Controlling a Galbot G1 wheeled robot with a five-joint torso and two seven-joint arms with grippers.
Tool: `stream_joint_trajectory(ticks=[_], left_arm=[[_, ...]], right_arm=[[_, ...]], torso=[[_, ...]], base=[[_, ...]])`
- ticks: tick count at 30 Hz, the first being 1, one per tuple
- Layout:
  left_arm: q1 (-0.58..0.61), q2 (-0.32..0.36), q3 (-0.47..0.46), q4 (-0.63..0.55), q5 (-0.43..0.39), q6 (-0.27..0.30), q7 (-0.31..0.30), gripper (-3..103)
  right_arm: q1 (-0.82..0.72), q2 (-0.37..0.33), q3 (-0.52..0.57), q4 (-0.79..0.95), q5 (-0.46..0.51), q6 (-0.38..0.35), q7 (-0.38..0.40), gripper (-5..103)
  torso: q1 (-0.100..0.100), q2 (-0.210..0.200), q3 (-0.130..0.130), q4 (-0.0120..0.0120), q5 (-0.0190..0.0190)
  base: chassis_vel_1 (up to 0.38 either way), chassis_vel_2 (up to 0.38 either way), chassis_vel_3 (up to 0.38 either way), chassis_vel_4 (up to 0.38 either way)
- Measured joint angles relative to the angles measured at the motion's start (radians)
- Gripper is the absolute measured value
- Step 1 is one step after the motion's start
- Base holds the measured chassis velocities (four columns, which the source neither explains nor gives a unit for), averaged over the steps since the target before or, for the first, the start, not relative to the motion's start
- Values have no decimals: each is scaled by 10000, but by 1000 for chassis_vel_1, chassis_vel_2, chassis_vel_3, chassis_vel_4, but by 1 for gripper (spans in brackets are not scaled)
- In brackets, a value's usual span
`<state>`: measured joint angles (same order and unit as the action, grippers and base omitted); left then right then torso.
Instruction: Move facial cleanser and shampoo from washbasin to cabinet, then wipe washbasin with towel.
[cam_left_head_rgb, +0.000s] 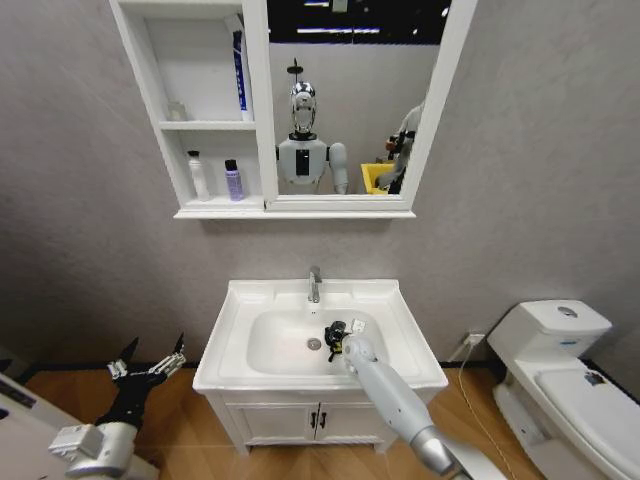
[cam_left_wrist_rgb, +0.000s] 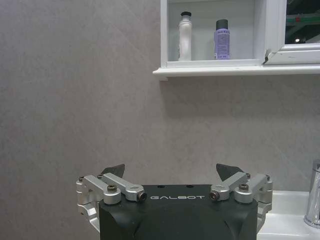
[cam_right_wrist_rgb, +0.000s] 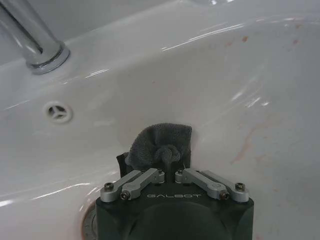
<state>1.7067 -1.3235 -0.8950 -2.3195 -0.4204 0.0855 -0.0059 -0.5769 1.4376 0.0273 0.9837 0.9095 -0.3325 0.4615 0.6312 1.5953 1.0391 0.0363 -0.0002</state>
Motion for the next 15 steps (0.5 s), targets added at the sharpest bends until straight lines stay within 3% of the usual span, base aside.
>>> stream_joint_trajectory(ticks=[4,7,11,15], left_arm=[[0,0,-1,0,0,0,0,100],[0,0,0,0,0,0,0,100],[0,0,-1,0,0,0,-1,100],[0,0,-1,0,0,0,-1,100]], right_arm=[[142,629,-182,-355,-4,0,-81,4],[532,1615,-374,-696,-18,-25,-89,4],[837,1739,-590,-566,267,-148,129,4],[866,1741,-632,-503,326,-184,210,4]], torso=[[0,0,0,-3,-3],[2,-2,2,20,3],[2,-1,2,4,-1],[2,-1,2,2,-1]], base=[[0,0,0,0],[0,0,0,0],[0,0,0,0],[0,0,0,0]])
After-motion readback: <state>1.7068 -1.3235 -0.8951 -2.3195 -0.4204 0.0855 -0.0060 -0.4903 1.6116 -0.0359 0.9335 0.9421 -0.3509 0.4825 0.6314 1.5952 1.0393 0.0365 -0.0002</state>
